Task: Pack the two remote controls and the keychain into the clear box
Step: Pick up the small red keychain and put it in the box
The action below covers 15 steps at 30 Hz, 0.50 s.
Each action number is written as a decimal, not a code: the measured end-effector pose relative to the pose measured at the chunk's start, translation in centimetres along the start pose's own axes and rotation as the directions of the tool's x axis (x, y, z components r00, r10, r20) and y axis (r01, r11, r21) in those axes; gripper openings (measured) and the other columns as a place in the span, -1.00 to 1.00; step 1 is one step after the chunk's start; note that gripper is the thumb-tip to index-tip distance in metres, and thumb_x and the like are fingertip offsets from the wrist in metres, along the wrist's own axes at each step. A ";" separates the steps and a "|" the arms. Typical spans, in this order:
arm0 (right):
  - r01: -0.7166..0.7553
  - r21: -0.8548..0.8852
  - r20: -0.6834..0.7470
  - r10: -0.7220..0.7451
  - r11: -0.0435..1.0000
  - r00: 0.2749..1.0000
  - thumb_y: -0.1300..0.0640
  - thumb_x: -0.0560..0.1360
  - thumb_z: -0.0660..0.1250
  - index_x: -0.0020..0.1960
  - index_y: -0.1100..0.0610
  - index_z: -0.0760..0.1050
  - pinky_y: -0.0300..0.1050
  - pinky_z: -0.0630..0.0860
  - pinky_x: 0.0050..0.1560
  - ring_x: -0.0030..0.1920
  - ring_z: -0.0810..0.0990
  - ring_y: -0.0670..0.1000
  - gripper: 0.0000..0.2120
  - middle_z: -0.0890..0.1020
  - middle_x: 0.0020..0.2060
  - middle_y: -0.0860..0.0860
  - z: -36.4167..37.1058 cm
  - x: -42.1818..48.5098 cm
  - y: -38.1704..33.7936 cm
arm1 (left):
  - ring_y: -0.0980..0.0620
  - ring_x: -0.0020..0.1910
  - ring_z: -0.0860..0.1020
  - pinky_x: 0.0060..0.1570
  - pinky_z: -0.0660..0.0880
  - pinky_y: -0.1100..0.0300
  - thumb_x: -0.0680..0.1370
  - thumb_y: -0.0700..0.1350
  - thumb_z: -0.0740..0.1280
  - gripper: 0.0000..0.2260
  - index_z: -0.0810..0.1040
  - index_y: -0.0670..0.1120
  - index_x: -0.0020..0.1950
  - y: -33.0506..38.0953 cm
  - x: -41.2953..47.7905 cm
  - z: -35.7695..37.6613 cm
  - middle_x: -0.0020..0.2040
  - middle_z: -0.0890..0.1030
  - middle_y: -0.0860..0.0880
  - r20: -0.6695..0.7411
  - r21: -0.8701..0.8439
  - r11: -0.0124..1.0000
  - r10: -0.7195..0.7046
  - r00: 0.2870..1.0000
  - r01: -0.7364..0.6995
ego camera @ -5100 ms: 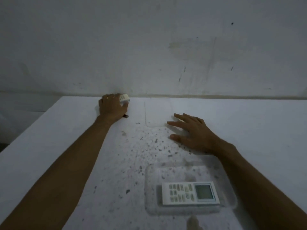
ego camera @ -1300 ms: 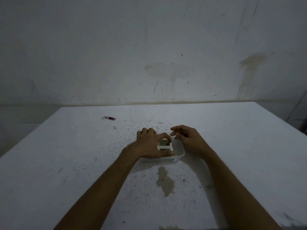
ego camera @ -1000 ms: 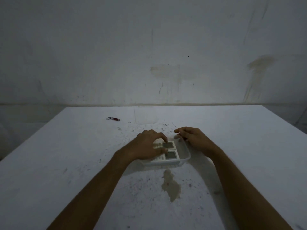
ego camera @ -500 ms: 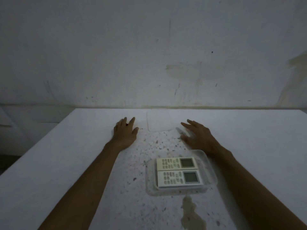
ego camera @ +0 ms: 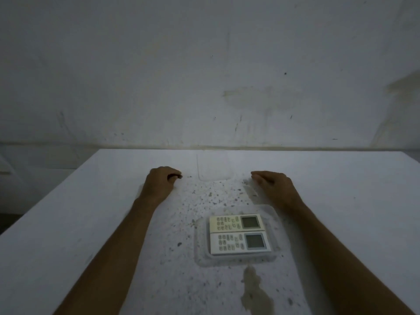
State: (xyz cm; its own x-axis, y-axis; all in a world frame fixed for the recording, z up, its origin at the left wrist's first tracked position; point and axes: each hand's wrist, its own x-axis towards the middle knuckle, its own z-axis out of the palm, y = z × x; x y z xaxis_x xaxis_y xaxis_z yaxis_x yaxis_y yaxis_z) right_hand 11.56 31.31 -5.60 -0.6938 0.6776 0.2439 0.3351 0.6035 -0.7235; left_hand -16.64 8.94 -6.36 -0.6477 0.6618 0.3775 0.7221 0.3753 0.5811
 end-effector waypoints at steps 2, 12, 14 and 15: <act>-0.040 0.137 -0.064 0.049 0.990 0.997 -0.01 0.63 0.30 0.24 0.02 0.68 0.02 0.56 0.33 0.14 0.69 -0.16 -0.72 0.75 0.08 -0.11 -0.7 -0.9 -0.1 | -0.06 0.05 0.67 0.14 0.59 0.01 0.58 -0.23 0.39 -0.85 0.74 -0.10 0.06 0.7 -0.6 -0.6 0.06 0.74 -0.07 0.023 0.084 0.996 0.042 0.999 -0.044; 0.046 0.279 -0.221 0.018 0.959 0.975 0.16 0.68 0.24 0.22 0.10 0.65 0.02 0.66 0.12 -0.06 0.70 -0.13 -0.76 0.75 -0.06 -0.02 -3.1 -6.5 -1.6 | -0.05 -0.08 0.72 -0.02 0.66 0.16 0.59 -0.29 0.39 -0.74 0.60 -0.22 0.27 11.7 -7.0 -2.8 -0.05 0.70 -0.15 0.086 -0.898 0.409 -0.203 0.975 0.164; 0.111 0.252 -0.293 -0.034 0.961 0.955 0.16 0.67 0.24 0.18 0.03 0.63 -0.04 0.67 0.03 -0.12 0.68 -0.15 -0.79 0.73 -0.09 -0.04 -3.0 -7.7 -3.4 | -0.09 -0.07 0.72 0.01 0.66 0.11 0.58 -0.33 0.37 -0.75 0.58 -0.30 0.25 13.4 -8.6 -2.6 -0.04 0.68 -0.23 0.185 -0.957 0.190 -0.180 0.966 0.219; 0.144 0.240 -0.292 -0.070 0.960 0.954 0.16 0.67 0.25 0.17 0.00 0.61 -0.09 0.68 -0.01 -0.14 0.67 -0.16 -0.81 0.72 -0.10 -0.07 -2.7 -8.5 -4.6 | -0.12 -0.06 0.72 0.01 0.66 0.10 0.57 -0.34 0.37 -0.77 0.57 -0.32 0.24 14.0 -9.5 -2.4 -0.02 0.67 -0.27 0.219 -0.964 0.113 -0.170 0.961 0.239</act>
State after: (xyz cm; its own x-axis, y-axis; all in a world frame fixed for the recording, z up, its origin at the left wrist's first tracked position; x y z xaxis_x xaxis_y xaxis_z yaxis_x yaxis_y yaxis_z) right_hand 17.66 23.96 -2.62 -0.4991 0.7269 0.4718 0.0686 0.5759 -0.8146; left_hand -0.97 6.39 -0.10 -0.6919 0.7141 0.1066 -0.3076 -0.4250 0.8513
